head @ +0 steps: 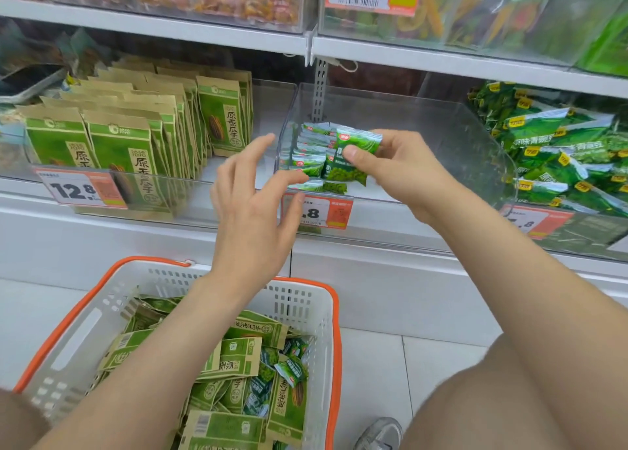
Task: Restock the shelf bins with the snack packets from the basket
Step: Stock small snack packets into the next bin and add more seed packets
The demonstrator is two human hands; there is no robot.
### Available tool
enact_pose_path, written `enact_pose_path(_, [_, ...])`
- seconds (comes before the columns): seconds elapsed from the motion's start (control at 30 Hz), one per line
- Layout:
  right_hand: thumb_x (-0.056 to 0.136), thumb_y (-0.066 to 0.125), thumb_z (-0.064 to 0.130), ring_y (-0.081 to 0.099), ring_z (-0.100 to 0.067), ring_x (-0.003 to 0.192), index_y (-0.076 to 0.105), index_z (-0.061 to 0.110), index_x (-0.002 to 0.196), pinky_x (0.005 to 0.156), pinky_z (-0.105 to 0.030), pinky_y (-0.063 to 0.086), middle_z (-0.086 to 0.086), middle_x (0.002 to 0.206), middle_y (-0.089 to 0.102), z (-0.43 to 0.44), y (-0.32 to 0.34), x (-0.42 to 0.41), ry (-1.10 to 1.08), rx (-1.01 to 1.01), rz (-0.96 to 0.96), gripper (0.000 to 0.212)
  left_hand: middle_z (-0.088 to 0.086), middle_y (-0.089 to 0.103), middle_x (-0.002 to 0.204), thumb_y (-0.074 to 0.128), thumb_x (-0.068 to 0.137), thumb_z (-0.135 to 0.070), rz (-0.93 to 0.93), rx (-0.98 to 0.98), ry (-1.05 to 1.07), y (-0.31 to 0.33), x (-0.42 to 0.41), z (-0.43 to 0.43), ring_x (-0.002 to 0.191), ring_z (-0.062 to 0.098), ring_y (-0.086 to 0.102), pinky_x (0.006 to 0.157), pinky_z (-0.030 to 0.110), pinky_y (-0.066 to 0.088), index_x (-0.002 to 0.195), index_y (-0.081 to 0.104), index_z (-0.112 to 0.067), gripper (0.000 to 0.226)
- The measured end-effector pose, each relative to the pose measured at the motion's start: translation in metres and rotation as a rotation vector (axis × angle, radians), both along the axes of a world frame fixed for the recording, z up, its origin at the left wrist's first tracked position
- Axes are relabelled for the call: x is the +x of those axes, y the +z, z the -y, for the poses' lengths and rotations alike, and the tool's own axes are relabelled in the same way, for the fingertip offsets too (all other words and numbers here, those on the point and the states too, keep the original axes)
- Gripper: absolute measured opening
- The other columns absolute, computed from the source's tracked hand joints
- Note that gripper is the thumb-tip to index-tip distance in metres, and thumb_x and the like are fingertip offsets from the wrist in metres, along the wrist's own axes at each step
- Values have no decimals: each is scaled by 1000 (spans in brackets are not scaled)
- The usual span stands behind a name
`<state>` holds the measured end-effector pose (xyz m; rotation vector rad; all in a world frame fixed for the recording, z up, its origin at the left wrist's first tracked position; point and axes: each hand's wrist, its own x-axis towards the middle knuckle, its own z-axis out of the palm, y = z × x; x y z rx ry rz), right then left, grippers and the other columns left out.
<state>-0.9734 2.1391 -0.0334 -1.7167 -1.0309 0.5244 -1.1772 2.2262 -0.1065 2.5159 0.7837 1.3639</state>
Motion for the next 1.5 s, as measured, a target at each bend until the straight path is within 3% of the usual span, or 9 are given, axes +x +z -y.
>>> enact_pose_path(0.17, [89, 83, 32, 58, -16, 63, 77, 11, 99, 69, -34, 51, -12, 79, 73, -29, -24, 39, -64, -276, 272, 25, 5, 41, 158, 65, 102, -32, -117, -82, -13, -10, 1, -8, 124, 24, 55, 112, 42, 24, 120, 71, -34, 19])
enact_pose_path(0.3, [89, 82, 29, 64, -35, 92, 70, -6, 119, 79, -34, 49, -13, 94, 70, -46, -23, 38, -2, -533, 490, 48, -1, 49, 147, 66, 102, -34, -114, -78, 22, -7, 2, -13, 100, 11, 56, 105, 40, 28, 115, 71, -37, 15])
enact_pose_path(0.4, [90, 80, 25, 43, -29, 77, 54, -2, 69, 56, -35, 28, -12, 66, 44, -57, -22, 31, -46, -612, 592, 43, -2, 50, 145, 67, 101, -34, -113, -66, 23, -8, 2, -14, 96, 9, 54, 103, 37, 27, 113, 71, -38, 14])
enact_pose_path(0.57, [83, 85, 27, 52, -29, 118, 62, 7, 85, 69, -41, 52, -17, 92, 70, -71, -24, 28, -138, -540, 611, 30, -3, 50, 145, 66, 101, -35, -113, -52, 18, -9, 1, -16, 95, 11, 57, 102, 37, 27, 114, 71, -38, 14])
enact_pose_path(0.77, [79, 82, 61, 55, -18, 58, 48, 14, 74, 48, -27, 32, -3, 68, 58, -56, -17, 22, -295, -647, 698, 59, -1, 51, 144, 66, 102, -34, -106, -48, 7, -12, 1, -16, 94, 14, 58, 104, 39, 29, 115, 71, -37, 15])
enact_pose_path(0.97, [94, 62, 34, 61, -34, 74, 49, 9, 67, 55, -31, 43, -11, 69, 61, -41, -11, 15, -276, -474, 693, 39, 15, 49, 142, 68, 100, -15, -15, 56, 56, -23, 0, -6, 122, 34, 52, 106, 47, 37, 125, 68, -17, 25])
enact_pose_path(1.1, [91, 51, 29, 61, -30, 76, 68, 14, 77, 68, -39, 55, -1, 65, 63, -21, -2, -21, -158, -137, 829, 26, 16, 57, 102, 67, 91, -5, 37, 258, 57, -46, -7, 0, 88, 36, 52, 76, 44, 40, 95, 68, -6, 3])
enact_pose_path(1.23, [81, 58, 32, 51, -12, 55, 62, 23, 65, 62, -34, 54, 10, 53, 53, 6, -9, -65, 350, -152, 955, 18, -4, 56, 82, 64, 85, -22, -258, -13, -192, -91, -17, 1, 75, 24, 55, 64, 42, 46, 91, 60, -18, 9])
enact_pose_path(1.5, [95, 57, 31, 70, -32, 91, 71, 13, 115, 78, -46, 62, -9, 109, 69, 20, -85, -90, 741, -932, 1037, 31, -5, 62, 85, 47, 98, -31, -1211, -357, -290, -197, -28, 31, 77, 23, 64, 69, 40, 58, 87, 57, -26, 16])
